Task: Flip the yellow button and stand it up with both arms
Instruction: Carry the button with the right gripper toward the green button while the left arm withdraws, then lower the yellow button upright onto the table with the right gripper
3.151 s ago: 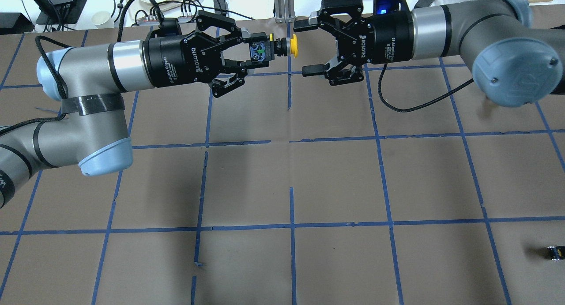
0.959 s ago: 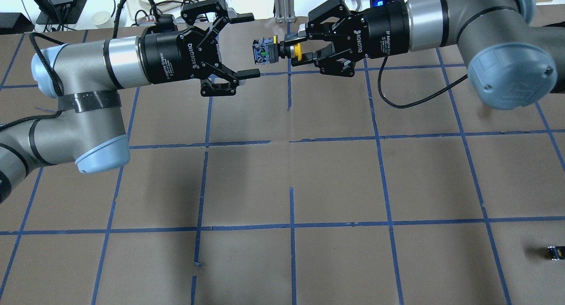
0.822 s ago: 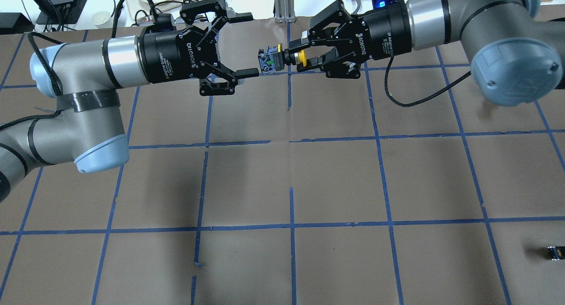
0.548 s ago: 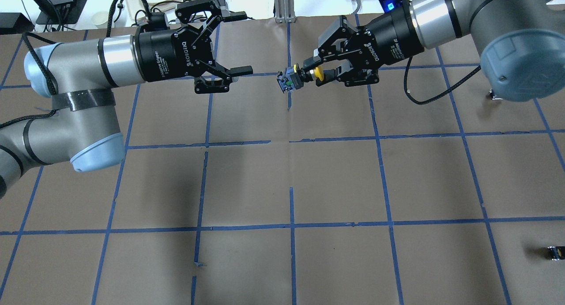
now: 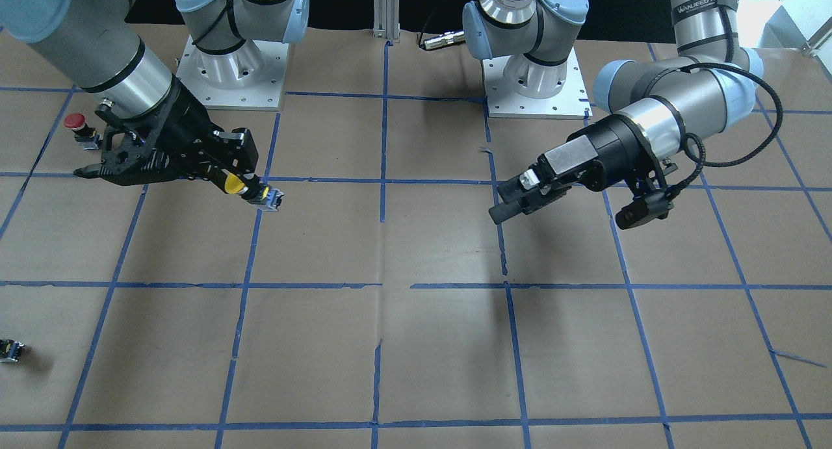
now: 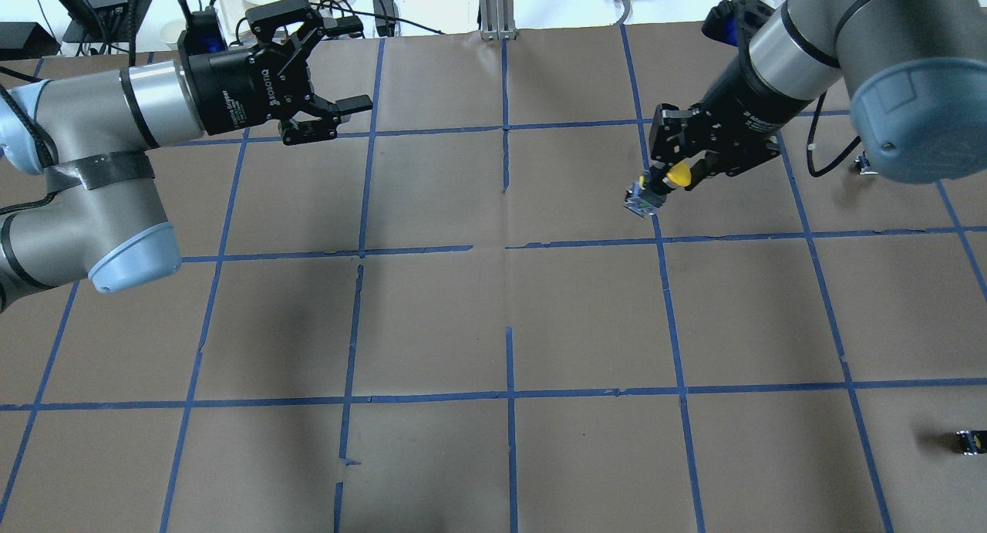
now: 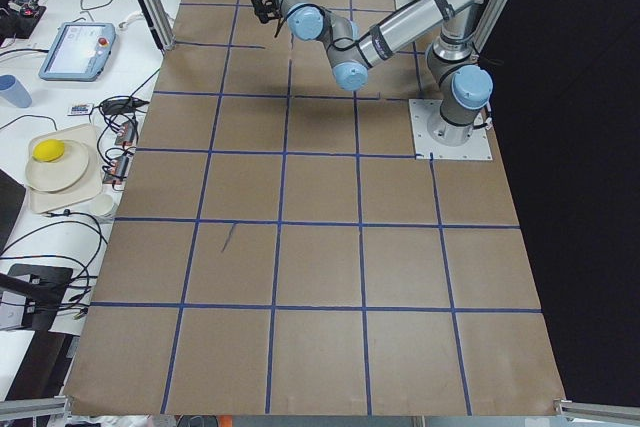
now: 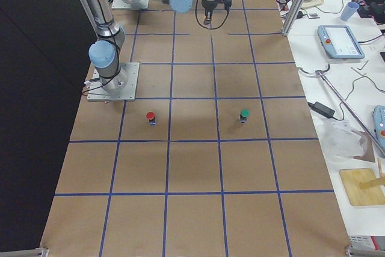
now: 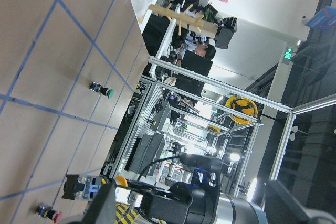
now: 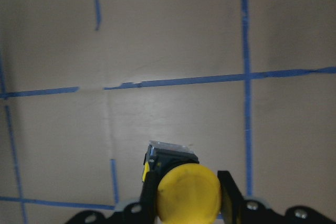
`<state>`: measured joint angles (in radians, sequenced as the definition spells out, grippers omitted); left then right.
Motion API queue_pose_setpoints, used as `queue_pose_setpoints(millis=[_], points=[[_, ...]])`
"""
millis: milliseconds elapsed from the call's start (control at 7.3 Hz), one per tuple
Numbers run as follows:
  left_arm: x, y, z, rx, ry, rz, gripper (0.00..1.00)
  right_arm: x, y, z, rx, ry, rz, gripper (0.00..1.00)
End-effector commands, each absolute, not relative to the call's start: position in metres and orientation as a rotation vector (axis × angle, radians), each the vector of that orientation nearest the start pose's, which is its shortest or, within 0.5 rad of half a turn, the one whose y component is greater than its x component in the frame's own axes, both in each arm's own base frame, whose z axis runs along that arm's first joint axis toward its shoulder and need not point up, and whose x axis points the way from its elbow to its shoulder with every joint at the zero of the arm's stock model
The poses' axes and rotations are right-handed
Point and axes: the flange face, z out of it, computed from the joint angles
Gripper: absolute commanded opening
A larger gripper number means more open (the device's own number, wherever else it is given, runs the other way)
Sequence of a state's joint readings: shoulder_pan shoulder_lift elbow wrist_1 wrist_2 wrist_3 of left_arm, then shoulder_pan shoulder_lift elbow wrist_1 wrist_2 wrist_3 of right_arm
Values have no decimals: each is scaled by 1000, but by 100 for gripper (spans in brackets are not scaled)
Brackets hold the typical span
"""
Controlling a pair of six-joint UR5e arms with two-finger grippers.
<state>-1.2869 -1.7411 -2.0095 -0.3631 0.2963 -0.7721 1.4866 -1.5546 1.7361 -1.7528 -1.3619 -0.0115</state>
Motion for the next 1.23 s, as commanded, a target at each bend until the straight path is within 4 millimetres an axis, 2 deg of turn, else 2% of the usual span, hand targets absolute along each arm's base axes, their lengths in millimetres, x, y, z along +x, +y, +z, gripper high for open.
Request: queue_pose_setpoints(millis=[0, 137, 274, 411, 548, 685, 822, 959, 1096], points=[[-58, -544, 384, 637, -1871, 372, 100, 60, -506, 414, 109, 3243, 13, 13], [-47, -555, 384, 683, -1970, 471, 100, 16, -505, 408, 229, 3253, 58, 9], [-41, -567, 393, 725, -2029, 535, 100, -50, -496, 392, 258, 3266, 130, 7], [-33, -574, 395, 824, -2102, 515, 100, -103, -491, 374, 224, 3304, 71, 6], [-25, -579, 381, 936, -2224, 507, 100, -120, -485, 348, 141, 3341, -16, 6], [-27, -575, 377, 956, -2384, 493, 100, -125, -477, 315, 35, 3367, -54, 6], [-30, -573, 385, 938, -2566, 495, 100, -137, -463, 284, -177, 3414, -56, 6], [-34, -573, 390, 908, -2763, 394, 100, -162, -451, 259, -269, 3448, -112, 6], [-38, -574, 415, 823, -2908, 334, 100, -195, -445, 231, -325, 3462, -122, 6]])
